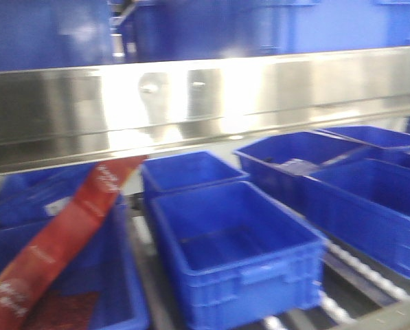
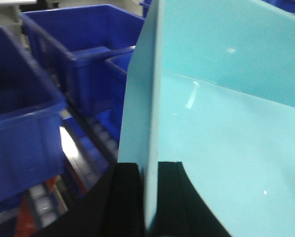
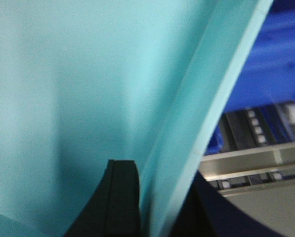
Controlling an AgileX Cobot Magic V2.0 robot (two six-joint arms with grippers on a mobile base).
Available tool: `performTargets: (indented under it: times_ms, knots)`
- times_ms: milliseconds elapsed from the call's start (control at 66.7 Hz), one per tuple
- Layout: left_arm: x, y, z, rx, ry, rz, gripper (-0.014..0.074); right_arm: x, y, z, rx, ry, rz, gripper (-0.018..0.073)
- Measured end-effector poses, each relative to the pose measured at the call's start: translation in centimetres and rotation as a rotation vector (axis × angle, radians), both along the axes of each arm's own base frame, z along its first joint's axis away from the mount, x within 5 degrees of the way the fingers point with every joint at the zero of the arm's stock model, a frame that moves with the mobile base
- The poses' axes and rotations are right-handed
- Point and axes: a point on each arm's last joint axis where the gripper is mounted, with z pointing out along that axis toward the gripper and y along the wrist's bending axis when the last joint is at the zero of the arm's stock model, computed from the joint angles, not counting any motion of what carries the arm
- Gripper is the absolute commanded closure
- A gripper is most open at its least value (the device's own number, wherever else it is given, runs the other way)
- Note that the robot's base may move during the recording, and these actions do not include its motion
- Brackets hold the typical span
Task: Fetch blue bin and place on conveyor start
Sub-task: 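Lift the held bin clear of the rack with both grippers, then drive the base away from the rack carrying the bin in both grippers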
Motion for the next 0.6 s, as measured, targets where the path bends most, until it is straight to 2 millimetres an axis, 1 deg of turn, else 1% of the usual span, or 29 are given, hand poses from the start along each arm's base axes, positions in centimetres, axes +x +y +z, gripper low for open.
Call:
performTargets:
  times_ms: [225,599]
  knots:
    - [0.02,0.07,0.01,0.009,-0.003,0.005,0.0708,0.04,0.0,0.05,0.002,-0.007,-0.001,0.0711]
    - [0.07,0.12,0.14,0.015,-0.02,0.01,0.0708,0.56,0.03,0.59,0.014,-0.09,-0.009,0.0711]
